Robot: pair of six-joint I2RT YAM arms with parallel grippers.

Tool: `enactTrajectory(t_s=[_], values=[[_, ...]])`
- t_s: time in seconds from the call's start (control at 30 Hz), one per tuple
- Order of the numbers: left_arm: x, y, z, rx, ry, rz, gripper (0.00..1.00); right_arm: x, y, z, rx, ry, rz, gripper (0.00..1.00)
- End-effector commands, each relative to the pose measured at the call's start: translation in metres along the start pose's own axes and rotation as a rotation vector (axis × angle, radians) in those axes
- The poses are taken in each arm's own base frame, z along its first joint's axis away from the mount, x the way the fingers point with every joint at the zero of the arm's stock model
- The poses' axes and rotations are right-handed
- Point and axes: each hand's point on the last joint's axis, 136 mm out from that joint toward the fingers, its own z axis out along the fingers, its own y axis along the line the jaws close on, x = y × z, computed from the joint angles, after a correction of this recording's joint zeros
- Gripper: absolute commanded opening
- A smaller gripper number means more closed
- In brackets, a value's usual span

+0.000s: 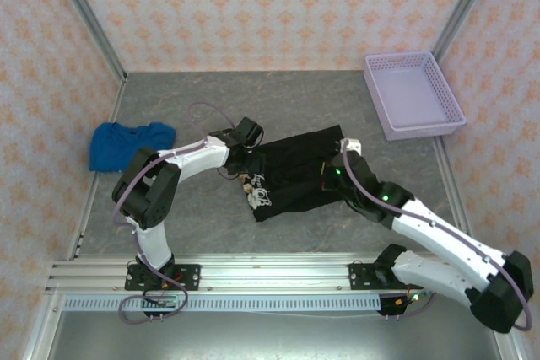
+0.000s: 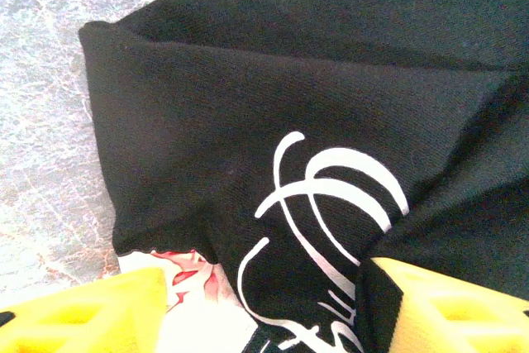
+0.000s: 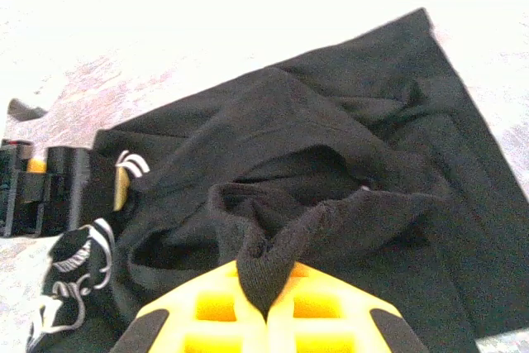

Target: Fold the inside-out t-shirt

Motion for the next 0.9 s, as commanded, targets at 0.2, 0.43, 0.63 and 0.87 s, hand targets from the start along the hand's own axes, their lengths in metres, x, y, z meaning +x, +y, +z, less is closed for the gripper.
enactTrajectory(t_s=[0.2,0.43,0.63,0.87], values=[[-0.008,-0.006,-0.003,0.027,-0.014,-0.016,0.66,0.053,-0.135,-0.011,0.559,0.051,0.321,0.42],[-0.014,-0.01,-0.01,0.043,-0.033,-0.002,0.66,-0.006,-0.07,0.014,0.29,0.032,0.057,0.63],[-0.018,-0.011,-0.021,0.044,-0.06,0.003,0.66,-0.012,-0.013,0.078,0.088,0.226,-0.104,0.67],[-0.024,-0.007,-0.037,0.024,-0.096,0.019,0.66,0.012,-0.03,0.123,0.19,0.408,-0.188,0.67]])
